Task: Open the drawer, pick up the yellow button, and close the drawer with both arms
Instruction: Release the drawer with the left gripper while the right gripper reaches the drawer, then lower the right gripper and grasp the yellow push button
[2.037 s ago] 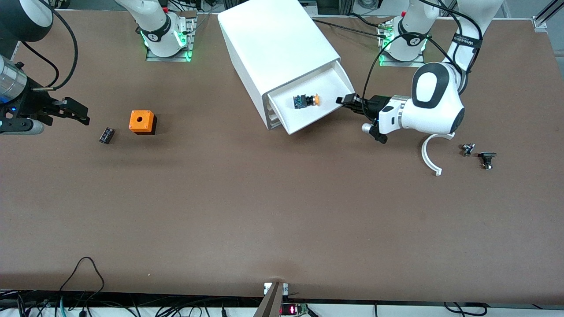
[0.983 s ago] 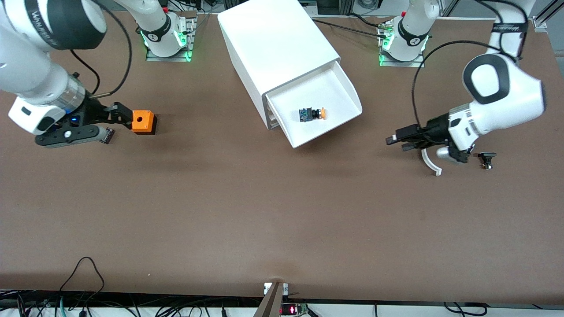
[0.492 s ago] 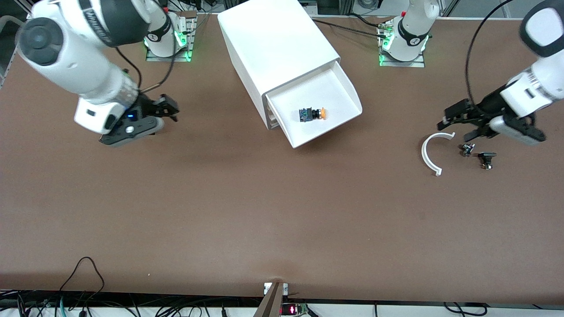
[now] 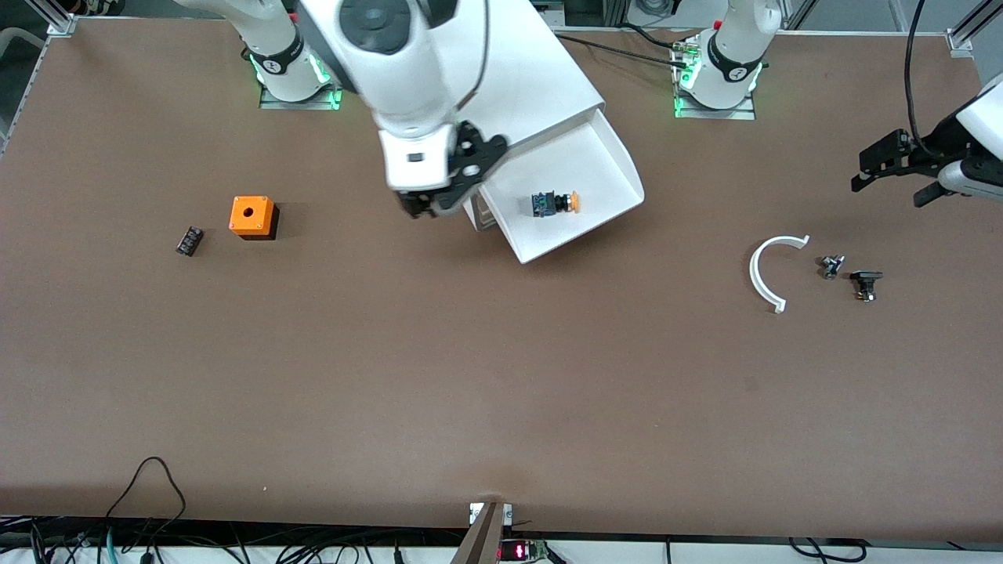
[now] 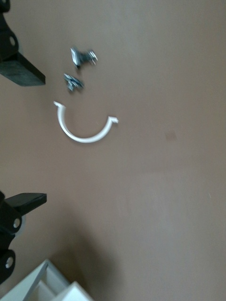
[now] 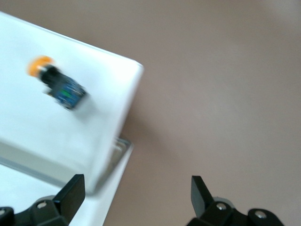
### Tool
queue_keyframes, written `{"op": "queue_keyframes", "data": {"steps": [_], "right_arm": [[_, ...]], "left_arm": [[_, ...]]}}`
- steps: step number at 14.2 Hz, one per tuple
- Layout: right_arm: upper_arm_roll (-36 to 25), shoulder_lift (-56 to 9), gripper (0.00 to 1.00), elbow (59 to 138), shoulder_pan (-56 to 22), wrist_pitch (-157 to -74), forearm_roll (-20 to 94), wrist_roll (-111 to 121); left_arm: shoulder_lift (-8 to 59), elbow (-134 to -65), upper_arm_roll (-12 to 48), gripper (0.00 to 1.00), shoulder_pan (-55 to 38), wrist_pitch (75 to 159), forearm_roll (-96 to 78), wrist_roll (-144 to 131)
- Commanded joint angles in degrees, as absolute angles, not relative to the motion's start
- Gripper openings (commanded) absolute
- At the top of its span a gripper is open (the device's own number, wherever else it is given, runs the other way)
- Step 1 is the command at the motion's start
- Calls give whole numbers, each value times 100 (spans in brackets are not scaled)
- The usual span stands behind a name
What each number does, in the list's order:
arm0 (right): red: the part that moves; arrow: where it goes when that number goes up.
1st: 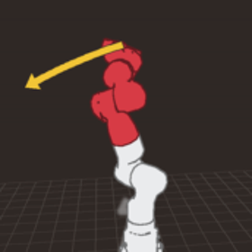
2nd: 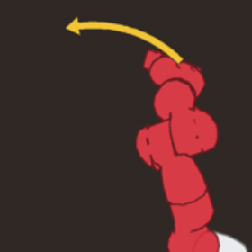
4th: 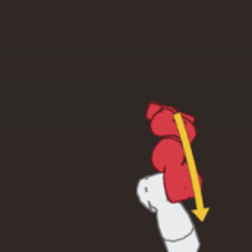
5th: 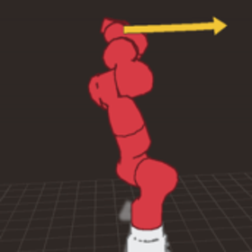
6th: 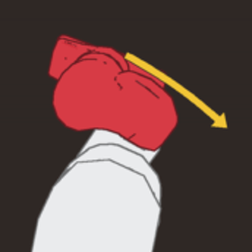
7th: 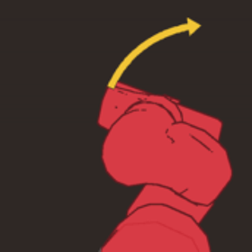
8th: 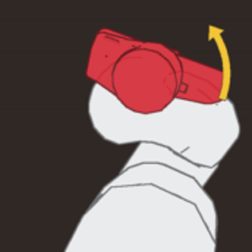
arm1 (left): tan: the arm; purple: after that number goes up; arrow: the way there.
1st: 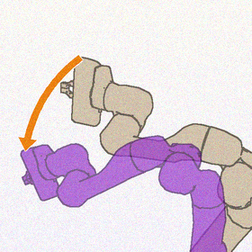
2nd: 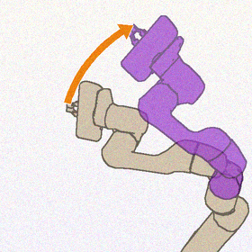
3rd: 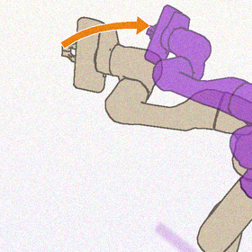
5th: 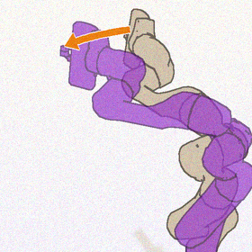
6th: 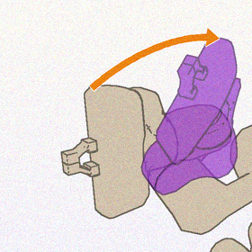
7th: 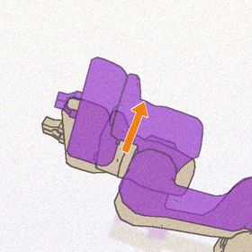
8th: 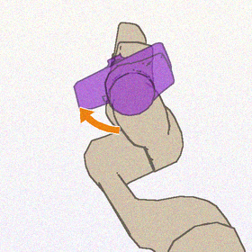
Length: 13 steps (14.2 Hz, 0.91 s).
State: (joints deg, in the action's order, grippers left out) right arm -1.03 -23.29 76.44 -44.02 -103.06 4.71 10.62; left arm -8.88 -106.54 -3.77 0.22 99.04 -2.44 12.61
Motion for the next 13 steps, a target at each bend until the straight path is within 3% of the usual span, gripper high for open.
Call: {"op": "queue_keyframes", "data": {"steps": [1,8,13], "right_arm": [[-193,-3144,100,6559,-4710,-10213,501,1983],[-255,-3647,100,6310,-5176,-10775,510,3259],[-316,-3858,100,6328,-5308,-10723,501,3980]], "left_arm": [[-941,-10556,-352,100,-228,9694,281,503],[-826,-10564,-281,100,-220,9686,334,369],[-739,-10468,-281,100,-220,9615,325,360]]}}
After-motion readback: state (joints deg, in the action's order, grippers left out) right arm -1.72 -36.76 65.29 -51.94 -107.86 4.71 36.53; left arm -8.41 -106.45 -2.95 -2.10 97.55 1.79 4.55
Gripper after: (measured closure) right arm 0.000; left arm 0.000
